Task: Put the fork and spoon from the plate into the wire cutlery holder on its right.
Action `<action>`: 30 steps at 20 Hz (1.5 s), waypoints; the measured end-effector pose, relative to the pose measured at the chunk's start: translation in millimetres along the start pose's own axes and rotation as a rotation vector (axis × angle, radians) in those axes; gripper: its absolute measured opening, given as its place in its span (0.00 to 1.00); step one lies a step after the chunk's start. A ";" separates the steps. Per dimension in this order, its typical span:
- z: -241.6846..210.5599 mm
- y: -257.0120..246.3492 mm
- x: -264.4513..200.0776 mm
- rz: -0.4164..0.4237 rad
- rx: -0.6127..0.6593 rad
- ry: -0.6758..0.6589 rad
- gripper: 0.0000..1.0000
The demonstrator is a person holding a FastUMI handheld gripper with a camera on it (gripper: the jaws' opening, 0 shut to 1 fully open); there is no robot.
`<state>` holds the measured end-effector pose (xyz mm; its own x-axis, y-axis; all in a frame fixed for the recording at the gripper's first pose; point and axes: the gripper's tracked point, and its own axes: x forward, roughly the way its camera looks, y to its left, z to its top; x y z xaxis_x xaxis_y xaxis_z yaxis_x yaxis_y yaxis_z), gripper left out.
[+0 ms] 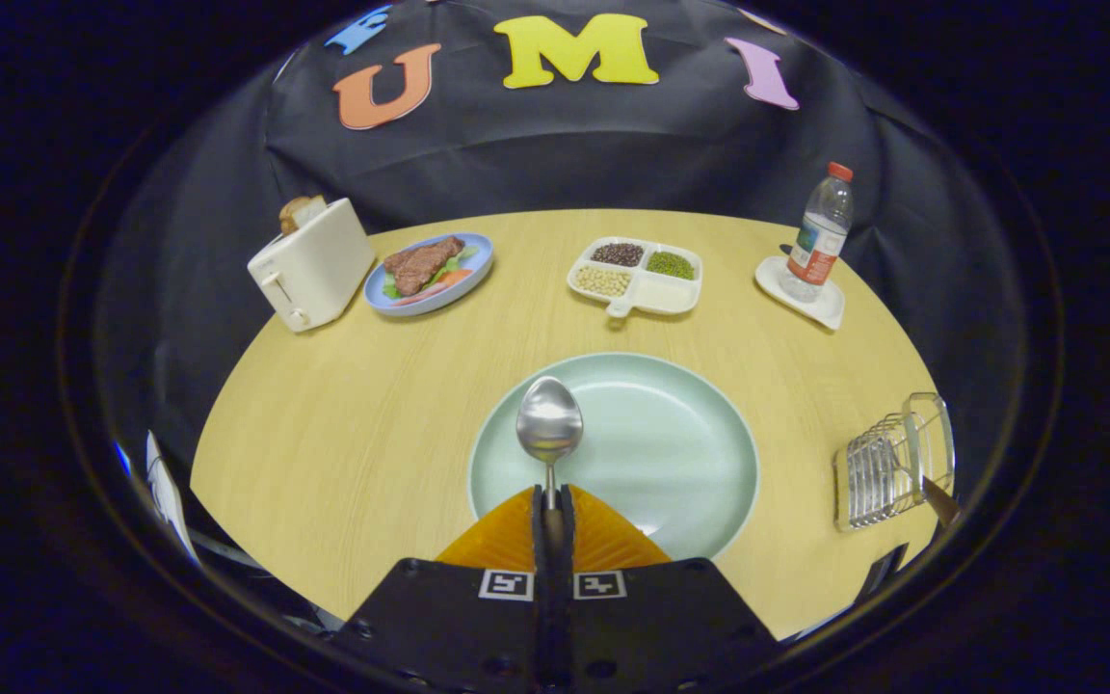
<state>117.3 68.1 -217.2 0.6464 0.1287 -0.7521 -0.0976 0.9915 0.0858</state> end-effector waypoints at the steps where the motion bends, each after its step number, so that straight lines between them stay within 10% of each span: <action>1: 1.2 -2.7 -4.5 0.002 0.004 -0.008 0.00; 21: 31.2 -166.6 -144.3 -0.065 0.187 -0.246 0.00; 30: -5.5 -233.6 -136.8 -0.124 0.249 -0.159 0.00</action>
<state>47.5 -181.2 -138.0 0.7539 -0.0120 -0.6568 0.1650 0.9713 0.1716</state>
